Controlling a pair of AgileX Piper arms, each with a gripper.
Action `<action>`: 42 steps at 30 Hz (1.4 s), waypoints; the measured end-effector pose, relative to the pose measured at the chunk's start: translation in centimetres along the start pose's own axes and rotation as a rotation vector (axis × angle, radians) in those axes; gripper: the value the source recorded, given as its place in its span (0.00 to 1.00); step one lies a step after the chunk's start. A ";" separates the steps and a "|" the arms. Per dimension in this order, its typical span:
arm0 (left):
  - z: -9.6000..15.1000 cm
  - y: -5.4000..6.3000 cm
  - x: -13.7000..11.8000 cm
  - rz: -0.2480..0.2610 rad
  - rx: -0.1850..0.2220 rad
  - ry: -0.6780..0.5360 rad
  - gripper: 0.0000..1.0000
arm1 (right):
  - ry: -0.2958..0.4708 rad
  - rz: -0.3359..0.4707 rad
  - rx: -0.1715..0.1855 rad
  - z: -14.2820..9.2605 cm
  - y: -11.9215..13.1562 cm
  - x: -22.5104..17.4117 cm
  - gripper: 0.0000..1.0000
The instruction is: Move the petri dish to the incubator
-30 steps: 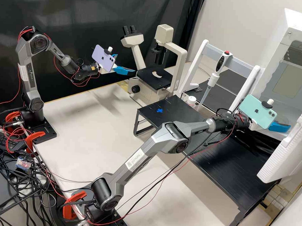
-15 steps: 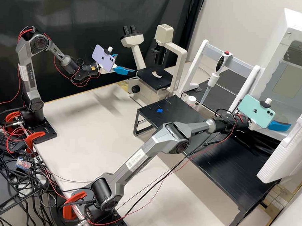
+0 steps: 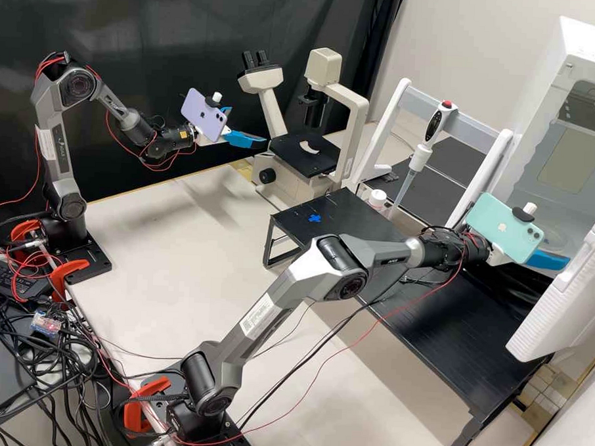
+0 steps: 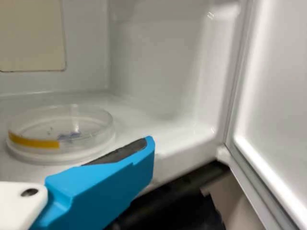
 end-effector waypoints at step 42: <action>0.0 0.0 0.0 0.000 0.000 0.000 1.00 | 0.294 -0.049 -0.023 5.7 -5.8 -40.4 1.00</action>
